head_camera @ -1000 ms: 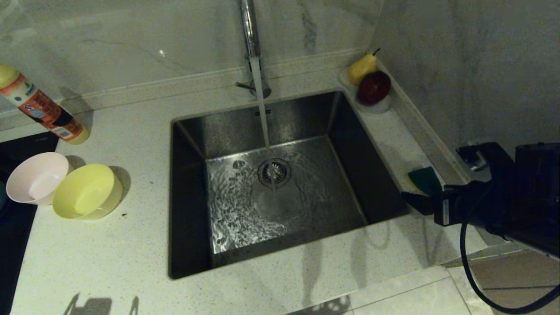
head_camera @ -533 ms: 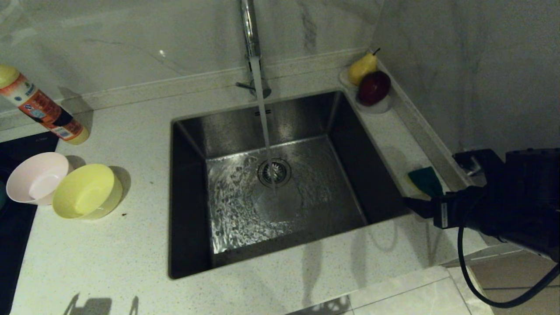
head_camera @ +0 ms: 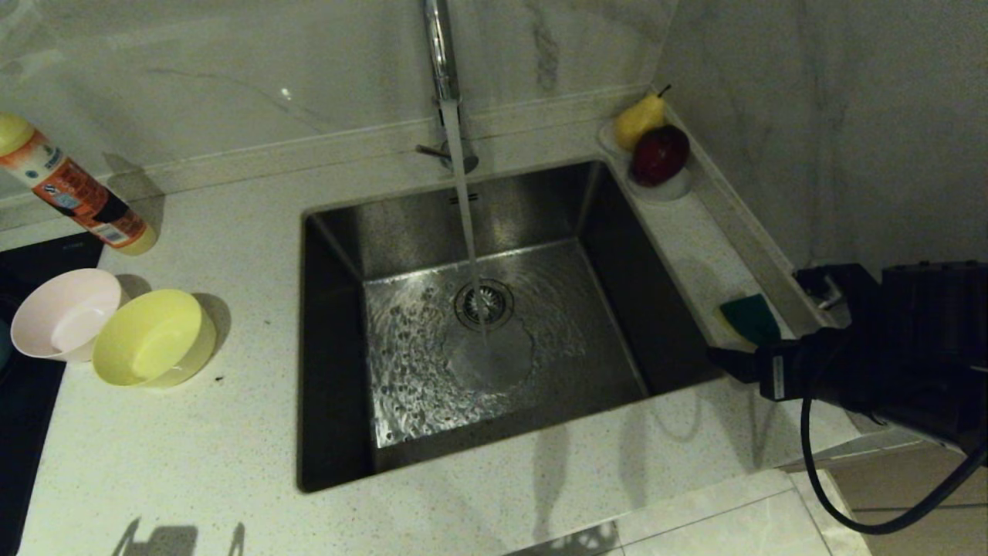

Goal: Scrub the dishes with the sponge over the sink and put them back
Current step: Turn off the faucet

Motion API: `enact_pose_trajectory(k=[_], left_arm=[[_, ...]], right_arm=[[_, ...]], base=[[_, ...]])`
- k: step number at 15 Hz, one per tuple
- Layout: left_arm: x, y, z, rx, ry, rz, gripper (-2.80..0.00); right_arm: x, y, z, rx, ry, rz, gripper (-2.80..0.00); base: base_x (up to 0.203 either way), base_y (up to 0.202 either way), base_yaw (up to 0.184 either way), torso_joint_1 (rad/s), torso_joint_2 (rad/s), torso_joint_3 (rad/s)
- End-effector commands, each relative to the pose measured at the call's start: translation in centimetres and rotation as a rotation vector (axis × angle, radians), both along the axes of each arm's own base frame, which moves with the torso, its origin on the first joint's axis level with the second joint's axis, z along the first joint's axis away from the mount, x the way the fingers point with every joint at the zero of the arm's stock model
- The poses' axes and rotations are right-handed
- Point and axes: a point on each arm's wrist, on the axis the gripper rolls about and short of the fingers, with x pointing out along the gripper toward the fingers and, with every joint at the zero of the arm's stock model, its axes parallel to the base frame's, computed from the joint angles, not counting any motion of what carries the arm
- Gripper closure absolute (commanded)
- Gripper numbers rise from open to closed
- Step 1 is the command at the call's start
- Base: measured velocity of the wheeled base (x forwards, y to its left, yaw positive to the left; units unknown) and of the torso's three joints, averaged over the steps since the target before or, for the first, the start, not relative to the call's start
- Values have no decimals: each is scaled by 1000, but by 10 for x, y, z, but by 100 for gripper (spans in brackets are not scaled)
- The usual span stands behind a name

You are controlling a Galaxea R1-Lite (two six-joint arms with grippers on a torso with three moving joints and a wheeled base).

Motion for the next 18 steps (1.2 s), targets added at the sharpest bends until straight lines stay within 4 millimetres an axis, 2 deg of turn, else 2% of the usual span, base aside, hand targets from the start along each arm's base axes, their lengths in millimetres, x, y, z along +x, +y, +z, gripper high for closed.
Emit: enact_pose_trajectory(k=[1, 8, 14, 18], left_arm=[[3, 0, -11, 1, 40, 1, -280], [3, 0, -11, 1, 40, 1, -280], [3, 0, -11, 1, 40, 1, -280], [3, 0, -11, 1, 40, 1, -280]], right_arm=[[5, 1, -2, 0, 5, 0, -280], [14, 1, 4, 16, -13, 19, -280], [10, 5, 1, 8, 28, 33, -280], [8, 5, 7, 6, 4, 27, -280]], base=[[0, 0, 0, 0, 0, 0], [0, 0, 0, 0, 0, 0], [0, 0, 0, 0, 0, 0], [0, 0, 0, 0, 0, 0]])
